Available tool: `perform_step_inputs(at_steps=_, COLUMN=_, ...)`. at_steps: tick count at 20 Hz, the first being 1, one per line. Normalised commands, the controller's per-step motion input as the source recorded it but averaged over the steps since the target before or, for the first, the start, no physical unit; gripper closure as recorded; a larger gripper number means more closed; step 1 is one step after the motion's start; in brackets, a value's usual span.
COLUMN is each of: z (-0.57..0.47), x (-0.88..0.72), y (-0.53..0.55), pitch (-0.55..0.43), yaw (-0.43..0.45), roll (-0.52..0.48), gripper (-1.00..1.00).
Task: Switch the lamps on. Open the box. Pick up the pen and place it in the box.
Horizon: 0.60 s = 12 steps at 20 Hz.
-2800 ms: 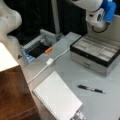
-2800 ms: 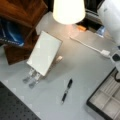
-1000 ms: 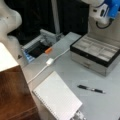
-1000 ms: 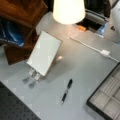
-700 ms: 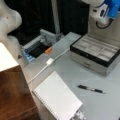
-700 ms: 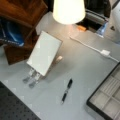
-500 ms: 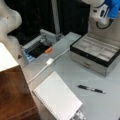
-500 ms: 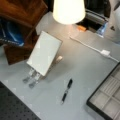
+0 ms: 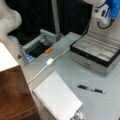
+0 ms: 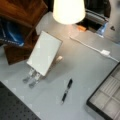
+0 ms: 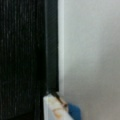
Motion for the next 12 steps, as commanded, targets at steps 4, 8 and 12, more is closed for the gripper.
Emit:
perform_step_inputs(at_steps=4, z=0.29, x=-0.04, y=0.01, pitch=0.077, yaw=-0.007, roll=-0.077, gripper=-1.00)
perform_step_inputs(at_steps=8, z=0.25, x=-0.19, y=-0.25, pitch=0.097, yaw=0.086, roll=-0.122, gripper=-1.00)
perform_step_inputs(at_steps=12, z=0.16, x=-0.23, y=-0.56, pitch=0.122, yaw=0.203, roll=-0.143, gripper=-1.00)
